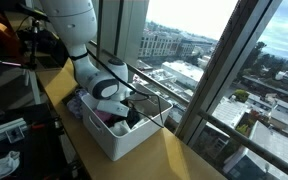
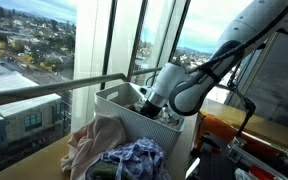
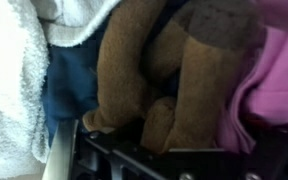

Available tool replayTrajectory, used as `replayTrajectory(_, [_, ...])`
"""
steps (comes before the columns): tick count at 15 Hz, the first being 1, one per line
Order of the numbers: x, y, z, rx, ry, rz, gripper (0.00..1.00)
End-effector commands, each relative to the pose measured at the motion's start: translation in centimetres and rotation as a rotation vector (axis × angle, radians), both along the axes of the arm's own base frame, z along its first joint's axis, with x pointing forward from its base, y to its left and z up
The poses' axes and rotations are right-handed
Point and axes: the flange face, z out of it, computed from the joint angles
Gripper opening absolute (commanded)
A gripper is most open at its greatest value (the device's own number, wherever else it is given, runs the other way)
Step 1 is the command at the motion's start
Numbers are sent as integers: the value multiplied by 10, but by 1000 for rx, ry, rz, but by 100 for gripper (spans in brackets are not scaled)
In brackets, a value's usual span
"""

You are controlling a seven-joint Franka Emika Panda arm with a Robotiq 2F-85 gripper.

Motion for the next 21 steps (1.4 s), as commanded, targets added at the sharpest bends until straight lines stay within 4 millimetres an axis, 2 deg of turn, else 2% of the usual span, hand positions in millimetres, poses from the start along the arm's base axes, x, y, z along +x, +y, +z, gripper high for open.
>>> replayTrajectory(1, [-4, -9, 3, -25, 11, -3, 38])
replayTrajectory(2, [-4, -10, 10, -28, 7, -5, 30])
replayTrajectory(6, [-9, -13, 71, -30, -37, -15, 2])
replayTrajectory(9, [-13, -4, 131, -24, -80, -9, 0])
replayTrajectory(11, [-14, 16, 172, -10, -116, 11, 0])
replayTrajectory(13, [-18, 50, 211, 11, -154, 46, 0])
replayTrajectory(17, [-43, 136, 279, 51, -207, 149, 0])
replayTrajectory(19, [-61, 179, 300, 62, -215, 215, 0])
replayTrajectory(21, [-81, 219, 311, 67, -214, 279, 0])
